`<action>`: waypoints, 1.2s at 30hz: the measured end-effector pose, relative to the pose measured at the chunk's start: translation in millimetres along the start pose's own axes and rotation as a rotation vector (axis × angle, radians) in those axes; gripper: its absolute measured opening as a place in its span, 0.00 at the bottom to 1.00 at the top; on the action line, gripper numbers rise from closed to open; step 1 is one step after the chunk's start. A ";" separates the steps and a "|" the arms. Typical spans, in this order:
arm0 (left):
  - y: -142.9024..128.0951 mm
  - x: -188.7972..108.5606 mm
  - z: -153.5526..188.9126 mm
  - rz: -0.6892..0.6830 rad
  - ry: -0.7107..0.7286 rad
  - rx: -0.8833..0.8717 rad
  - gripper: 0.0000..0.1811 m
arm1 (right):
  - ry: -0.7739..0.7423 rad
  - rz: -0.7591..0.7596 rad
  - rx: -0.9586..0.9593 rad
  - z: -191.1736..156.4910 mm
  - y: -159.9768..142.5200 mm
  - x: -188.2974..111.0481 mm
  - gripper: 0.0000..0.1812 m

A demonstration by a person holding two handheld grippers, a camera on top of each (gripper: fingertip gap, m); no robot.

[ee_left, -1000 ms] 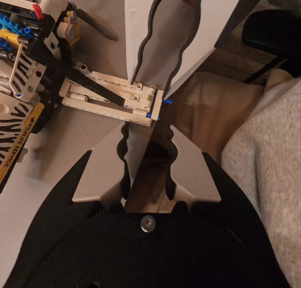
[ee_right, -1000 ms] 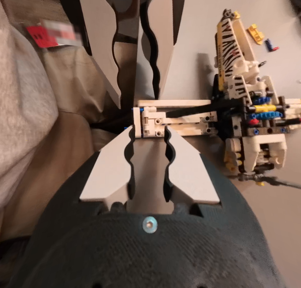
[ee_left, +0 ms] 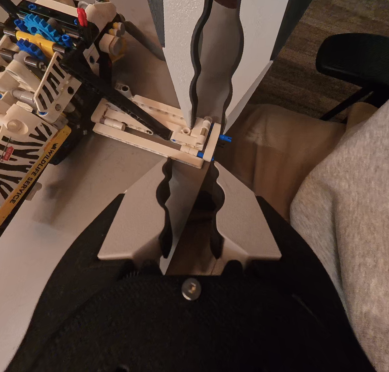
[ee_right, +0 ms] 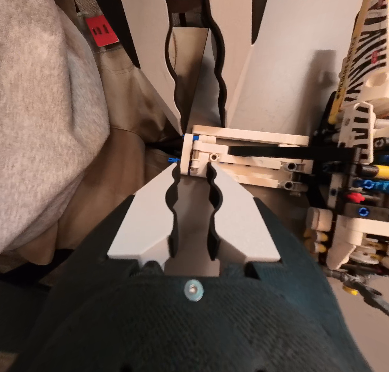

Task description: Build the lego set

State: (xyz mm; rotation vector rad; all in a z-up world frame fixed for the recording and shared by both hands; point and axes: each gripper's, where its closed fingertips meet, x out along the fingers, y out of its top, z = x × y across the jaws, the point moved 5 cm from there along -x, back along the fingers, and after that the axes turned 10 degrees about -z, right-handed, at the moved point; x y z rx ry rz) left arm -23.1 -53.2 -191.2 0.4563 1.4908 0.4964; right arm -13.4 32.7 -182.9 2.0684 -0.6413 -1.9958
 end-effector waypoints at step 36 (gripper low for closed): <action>-1.6 -3.5 -5.0 0.009 -0.020 -0.019 0.20 | -0.223 0.040 0.018 -4.0 -0.4 -4.4 0.25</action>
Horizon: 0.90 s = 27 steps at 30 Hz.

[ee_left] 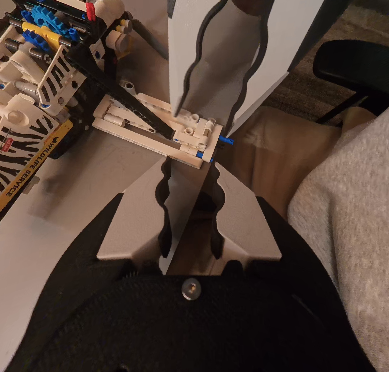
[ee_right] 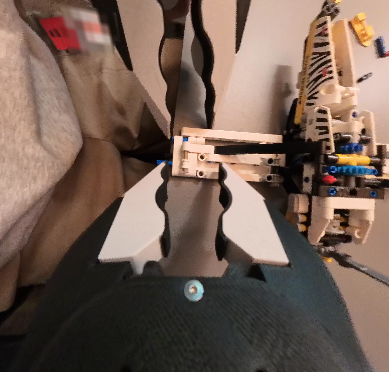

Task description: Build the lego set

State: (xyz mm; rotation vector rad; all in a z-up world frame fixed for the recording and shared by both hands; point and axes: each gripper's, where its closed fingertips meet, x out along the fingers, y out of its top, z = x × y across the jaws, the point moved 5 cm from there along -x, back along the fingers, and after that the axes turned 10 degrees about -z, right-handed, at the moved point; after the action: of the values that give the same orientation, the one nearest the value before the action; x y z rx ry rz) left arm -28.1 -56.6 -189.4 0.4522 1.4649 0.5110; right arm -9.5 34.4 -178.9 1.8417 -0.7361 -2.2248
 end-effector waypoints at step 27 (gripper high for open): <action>-1.2 0.2 4.8 0.030 -0.005 0.019 0.14 | -0.210 0.157 0.261 -11.4 6.1 9.0 0.24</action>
State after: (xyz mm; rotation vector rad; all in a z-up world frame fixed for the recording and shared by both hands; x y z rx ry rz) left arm -23.2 -57.3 -190.0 0.4903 1.4615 0.5197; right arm -1.7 22.2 -185.3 1.5980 -1.2160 -2.3334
